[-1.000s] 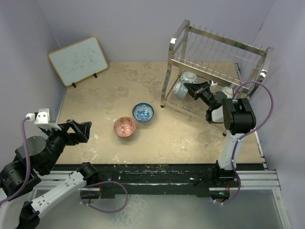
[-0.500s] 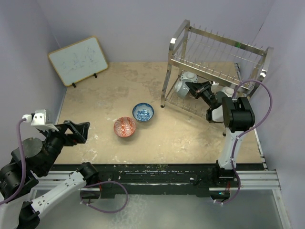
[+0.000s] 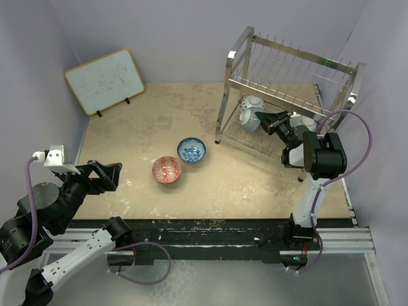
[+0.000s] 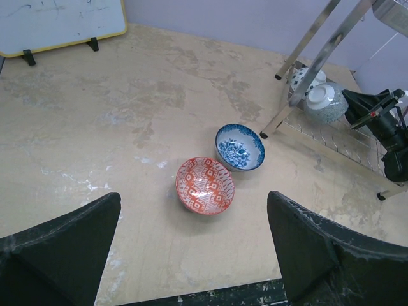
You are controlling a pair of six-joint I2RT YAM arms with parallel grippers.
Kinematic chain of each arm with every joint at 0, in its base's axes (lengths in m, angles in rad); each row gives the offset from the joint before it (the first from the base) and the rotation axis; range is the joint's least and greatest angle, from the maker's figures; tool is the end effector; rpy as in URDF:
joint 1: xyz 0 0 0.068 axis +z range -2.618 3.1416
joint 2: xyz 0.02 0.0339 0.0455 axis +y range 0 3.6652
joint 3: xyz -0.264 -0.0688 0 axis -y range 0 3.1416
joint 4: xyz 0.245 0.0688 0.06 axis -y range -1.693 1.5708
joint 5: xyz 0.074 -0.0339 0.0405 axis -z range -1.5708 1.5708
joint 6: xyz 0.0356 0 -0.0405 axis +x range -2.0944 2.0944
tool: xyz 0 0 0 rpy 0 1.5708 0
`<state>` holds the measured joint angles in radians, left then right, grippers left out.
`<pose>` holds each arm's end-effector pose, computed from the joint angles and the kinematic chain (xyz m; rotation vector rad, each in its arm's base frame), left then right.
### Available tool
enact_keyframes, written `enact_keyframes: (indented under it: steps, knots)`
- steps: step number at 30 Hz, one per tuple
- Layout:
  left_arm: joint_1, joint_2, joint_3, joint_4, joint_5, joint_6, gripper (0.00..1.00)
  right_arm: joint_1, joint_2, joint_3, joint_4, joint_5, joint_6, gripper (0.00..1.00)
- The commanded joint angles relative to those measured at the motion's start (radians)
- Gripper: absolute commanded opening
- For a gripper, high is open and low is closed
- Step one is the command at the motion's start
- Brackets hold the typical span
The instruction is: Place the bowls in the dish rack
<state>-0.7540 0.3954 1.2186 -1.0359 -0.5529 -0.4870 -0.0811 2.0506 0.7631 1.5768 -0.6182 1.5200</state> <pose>0.0134 0.0130 0.4136 -0.1619 1.7621 -0.4113 0.3672 -0.0091 0.1586 0.5895 1.4103 1.5792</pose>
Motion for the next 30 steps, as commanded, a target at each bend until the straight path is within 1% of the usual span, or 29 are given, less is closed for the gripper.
enact_keyframes:
  steps: [1,7,14,16,18,21,27,30]
  knots:
    - [-0.004,0.023,-0.008,0.047,0.016,0.007,0.99,-0.023,-0.028,-0.045,-0.031,0.022,-0.066,0.22]
    - [-0.004,0.025,-0.014,0.051,0.018,0.007,0.99,-0.040,-0.067,-0.088,-0.091,0.058,-0.113,0.27]
    - [-0.004,0.021,-0.033,0.058,0.021,0.004,0.99,-0.043,-0.208,-0.116,-0.338,0.170,-0.251,0.31]
    - [-0.004,0.019,-0.038,0.062,0.022,0.004,0.99,-0.043,-0.242,-0.122,-0.398,0.201,-0.277,0.35]
    - [-0.004,0.019,-0.042,0.068,0.024,0.003,0.99,-0.043,-0.274,-0.128,-0.445,0.228,-0.301,0.38]
    - [-0.003,0.019,-0.044,0.071,0.028,0.005,0.99,-0.043,-0.305,-0.138,-0.496,0.258,-0.328,0.39]
    - [-0.004,0.016,-0.044,0.073,0.033,0.001,0.99,-0.043,-0.353,-0.128,-0.604,0.301,-0.396,0.49]
    - [-0.004,0.015,-0.045,0.073,0.034,0.000,0.99,-0.043,-0.381,-0.119,-0.659,0.331,-0.431,0.51]
